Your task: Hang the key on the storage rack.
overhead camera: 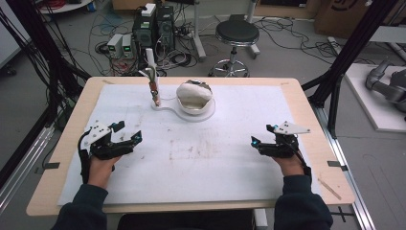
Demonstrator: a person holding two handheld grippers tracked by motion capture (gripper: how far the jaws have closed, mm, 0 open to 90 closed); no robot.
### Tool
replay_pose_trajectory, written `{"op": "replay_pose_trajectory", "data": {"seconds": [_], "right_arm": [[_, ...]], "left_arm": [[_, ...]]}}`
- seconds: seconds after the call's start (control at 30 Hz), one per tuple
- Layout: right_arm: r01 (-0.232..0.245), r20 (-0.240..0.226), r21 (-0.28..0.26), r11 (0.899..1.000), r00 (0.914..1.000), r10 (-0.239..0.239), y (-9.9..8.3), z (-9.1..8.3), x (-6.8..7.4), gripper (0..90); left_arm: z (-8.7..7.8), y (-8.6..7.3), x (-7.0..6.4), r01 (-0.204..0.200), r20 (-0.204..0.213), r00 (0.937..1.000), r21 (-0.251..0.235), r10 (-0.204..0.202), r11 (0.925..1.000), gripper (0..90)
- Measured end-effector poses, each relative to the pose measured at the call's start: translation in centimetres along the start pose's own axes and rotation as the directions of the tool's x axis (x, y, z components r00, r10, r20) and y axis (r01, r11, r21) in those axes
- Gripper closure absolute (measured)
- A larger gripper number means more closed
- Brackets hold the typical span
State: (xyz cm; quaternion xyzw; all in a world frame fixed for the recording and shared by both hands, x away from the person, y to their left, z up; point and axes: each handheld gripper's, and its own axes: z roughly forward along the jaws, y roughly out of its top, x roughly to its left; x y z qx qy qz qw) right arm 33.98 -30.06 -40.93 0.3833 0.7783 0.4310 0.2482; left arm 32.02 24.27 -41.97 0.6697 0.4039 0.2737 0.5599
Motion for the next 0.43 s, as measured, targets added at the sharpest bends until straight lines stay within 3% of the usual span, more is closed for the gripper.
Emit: {"op": "replay_pose_trajectory", "data": {"seconds": [0.43], "right_arm": [[-0.013,0.0,0.0,1.0,0.9999,0.013,-0.16,0.03,-0.41,22.0]], "left_arm": [[0.32,-0.12,0.23,0.008,-0.004,1.0,0.007,-0.008,0.9999,19.1]]}}
